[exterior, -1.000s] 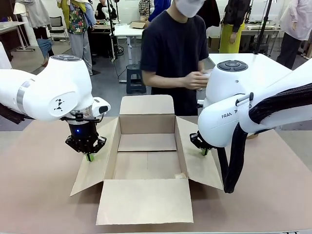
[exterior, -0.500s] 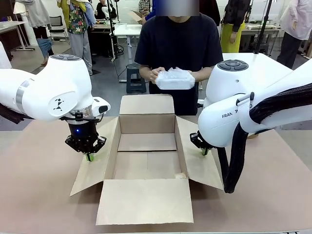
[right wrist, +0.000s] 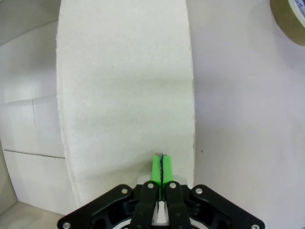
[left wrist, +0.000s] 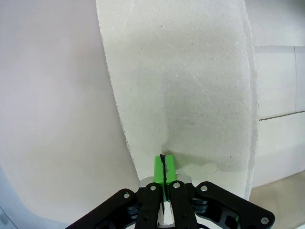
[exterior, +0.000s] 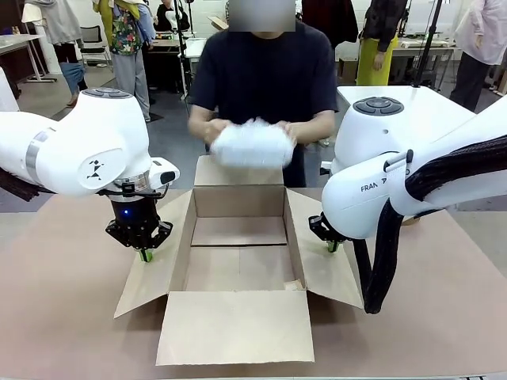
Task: Wrap the clocks to prevent damage.
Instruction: Once the human has placed the objects inside and stepped back, release both hands from the side flaps of the Package Box.
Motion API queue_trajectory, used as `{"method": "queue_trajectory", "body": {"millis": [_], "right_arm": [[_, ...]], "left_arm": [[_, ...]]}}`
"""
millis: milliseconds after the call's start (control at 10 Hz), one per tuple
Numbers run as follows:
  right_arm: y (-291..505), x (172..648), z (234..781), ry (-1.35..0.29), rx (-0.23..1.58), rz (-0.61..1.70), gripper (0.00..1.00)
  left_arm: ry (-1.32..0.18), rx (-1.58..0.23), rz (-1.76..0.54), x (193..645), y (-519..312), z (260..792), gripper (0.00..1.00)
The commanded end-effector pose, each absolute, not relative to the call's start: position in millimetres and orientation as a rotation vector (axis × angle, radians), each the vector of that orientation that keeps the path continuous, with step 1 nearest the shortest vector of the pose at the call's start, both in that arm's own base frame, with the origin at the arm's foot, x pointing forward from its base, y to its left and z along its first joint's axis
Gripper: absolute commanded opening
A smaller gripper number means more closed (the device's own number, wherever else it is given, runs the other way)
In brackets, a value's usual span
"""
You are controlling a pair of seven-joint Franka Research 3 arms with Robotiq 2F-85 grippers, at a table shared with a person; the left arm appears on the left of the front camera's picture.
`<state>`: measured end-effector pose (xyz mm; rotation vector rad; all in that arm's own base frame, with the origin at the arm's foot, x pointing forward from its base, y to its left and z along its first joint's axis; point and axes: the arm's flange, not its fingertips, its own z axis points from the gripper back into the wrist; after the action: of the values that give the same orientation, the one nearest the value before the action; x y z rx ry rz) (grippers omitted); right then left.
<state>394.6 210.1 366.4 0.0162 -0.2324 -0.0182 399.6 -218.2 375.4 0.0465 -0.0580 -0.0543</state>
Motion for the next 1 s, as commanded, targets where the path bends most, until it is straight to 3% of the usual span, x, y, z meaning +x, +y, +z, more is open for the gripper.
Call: {"method": "queue_trajectory", "body": {"millis": [0,900], "right_arm": [[211.7,393.2,364.4,-0.227,0.01,-0.03,0.01],[211.7,393.2,364.4,-0.227,0.01,-0.03,0.01]], "left_arm": [[-0.061,0.069,-0.064,400.2,-217.3,376.6,0.0],[-0.061,0.069,-0.064,400.2,-217.3,376.6,0.0]]}}
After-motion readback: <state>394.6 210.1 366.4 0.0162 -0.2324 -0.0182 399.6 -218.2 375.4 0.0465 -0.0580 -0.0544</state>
